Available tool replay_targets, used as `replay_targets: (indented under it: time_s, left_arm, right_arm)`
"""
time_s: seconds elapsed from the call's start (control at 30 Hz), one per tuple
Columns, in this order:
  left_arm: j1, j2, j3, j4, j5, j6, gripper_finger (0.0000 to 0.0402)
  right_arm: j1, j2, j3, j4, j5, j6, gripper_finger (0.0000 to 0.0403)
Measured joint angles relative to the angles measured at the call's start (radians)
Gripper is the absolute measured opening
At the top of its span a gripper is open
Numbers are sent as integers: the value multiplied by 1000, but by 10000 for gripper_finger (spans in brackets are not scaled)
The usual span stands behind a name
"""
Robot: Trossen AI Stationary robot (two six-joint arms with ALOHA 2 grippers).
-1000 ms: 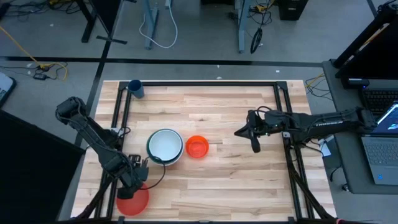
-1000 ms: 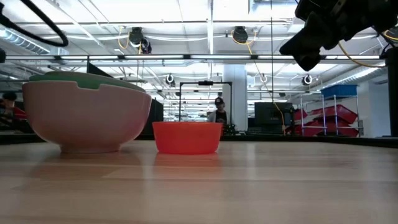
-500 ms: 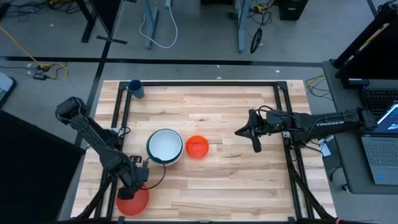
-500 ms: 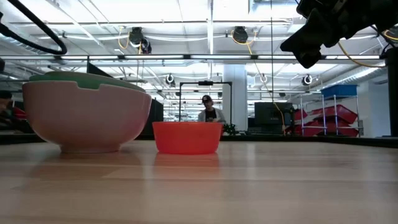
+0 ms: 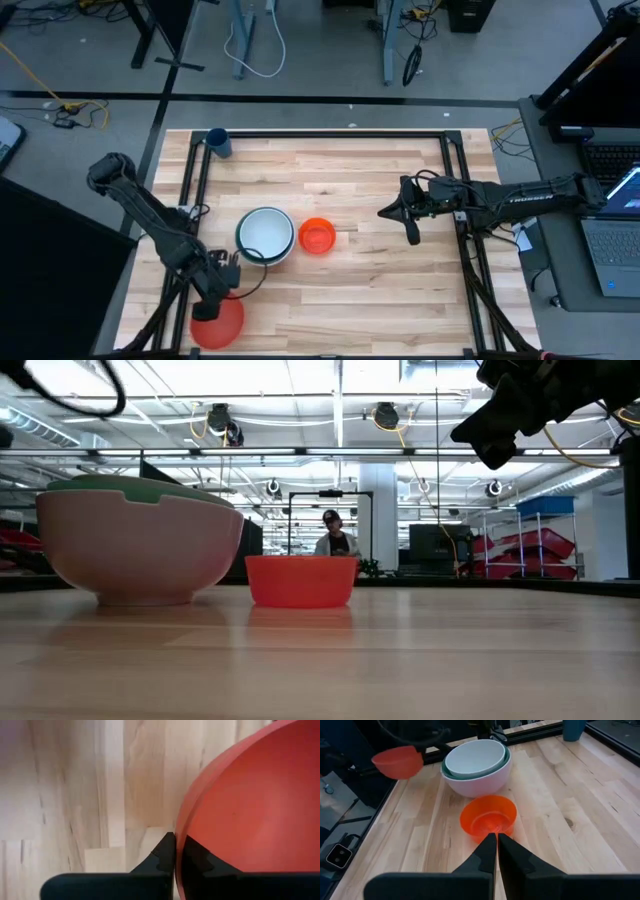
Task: Nest bowls inside each other
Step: Stack the orange bowl on top of the white bowl
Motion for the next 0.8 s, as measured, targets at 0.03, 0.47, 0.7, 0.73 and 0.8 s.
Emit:
replay_targets:
  time_s: [0.03,0.47,0.7,0.73,0.8]
  left_arm:
    - [3,-3,26,-22,-8,-8,0]
    - [114,-9,334,-280,-305,95,0]
    - [277,-9,409,-376,-358,248,0]
    - [304,-9,414,-394,-359,269,0]
    - [355,-9,420,-427,-359,312,0]
  right_arm:
    - [0,0,0,0,0,0,0]
    - [0,0,0,5,1,0,0]
    - [0,0,0,7,1,1,0]
    - [0,0,0,8,0,2,0]
    - [0,0,0,8,1,3,0]
